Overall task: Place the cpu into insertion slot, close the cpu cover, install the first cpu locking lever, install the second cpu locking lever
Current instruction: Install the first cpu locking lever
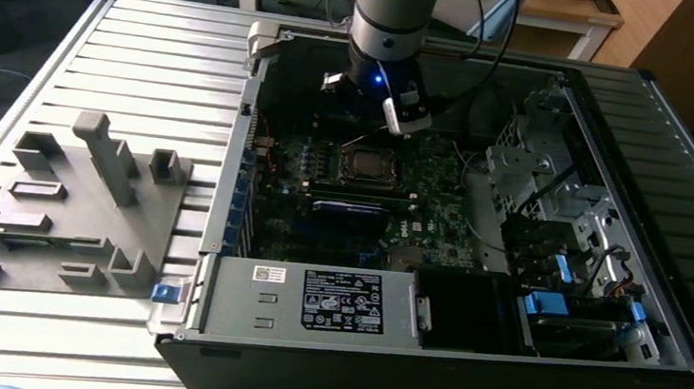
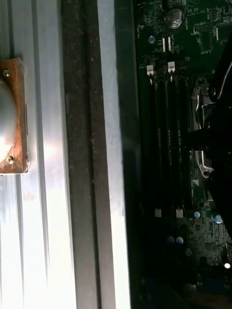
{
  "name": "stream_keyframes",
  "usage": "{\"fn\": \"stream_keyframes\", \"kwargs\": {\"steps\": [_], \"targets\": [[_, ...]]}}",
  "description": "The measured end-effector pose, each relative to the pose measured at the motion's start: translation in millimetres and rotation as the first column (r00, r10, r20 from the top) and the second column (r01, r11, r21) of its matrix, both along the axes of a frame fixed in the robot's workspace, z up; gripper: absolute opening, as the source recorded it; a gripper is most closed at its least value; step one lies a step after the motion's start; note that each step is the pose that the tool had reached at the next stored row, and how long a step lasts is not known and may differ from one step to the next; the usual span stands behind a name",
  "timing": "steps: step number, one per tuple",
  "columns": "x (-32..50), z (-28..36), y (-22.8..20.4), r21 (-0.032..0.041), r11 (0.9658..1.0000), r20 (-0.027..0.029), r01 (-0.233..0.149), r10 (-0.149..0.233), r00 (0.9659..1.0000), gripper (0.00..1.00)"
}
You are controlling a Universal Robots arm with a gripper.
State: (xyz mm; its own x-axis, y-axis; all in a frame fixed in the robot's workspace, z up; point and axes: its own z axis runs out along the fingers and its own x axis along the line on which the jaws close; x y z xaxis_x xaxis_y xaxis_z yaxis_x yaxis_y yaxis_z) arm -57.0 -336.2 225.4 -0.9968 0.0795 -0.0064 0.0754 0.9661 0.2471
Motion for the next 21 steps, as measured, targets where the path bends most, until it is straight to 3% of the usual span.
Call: {"fn": "stream_keyframes", "kwargs": {"steps": [5, 12, 18, 21], "targets": [[5.6, -1.4, 2.7, -0.0064, 1.0000, 0.0000, 0.000, 0.000, 1.0000, 0.11], [7.6, -2.0, 7.4, -0.0117, 0.9999, 0.0001, 0.000, 0.000, 1.0000, 0.11], [8.2, -2.0, 7.7, -0.0128, 0.9999, 0.0001, 0.000, 0.000, 1.0000, 0.11], [9.5, -2.1, 7.7, -0.0215, 0.9998, 0.0000, 0.003, -0.003, 1.0000, 0.11]]}}
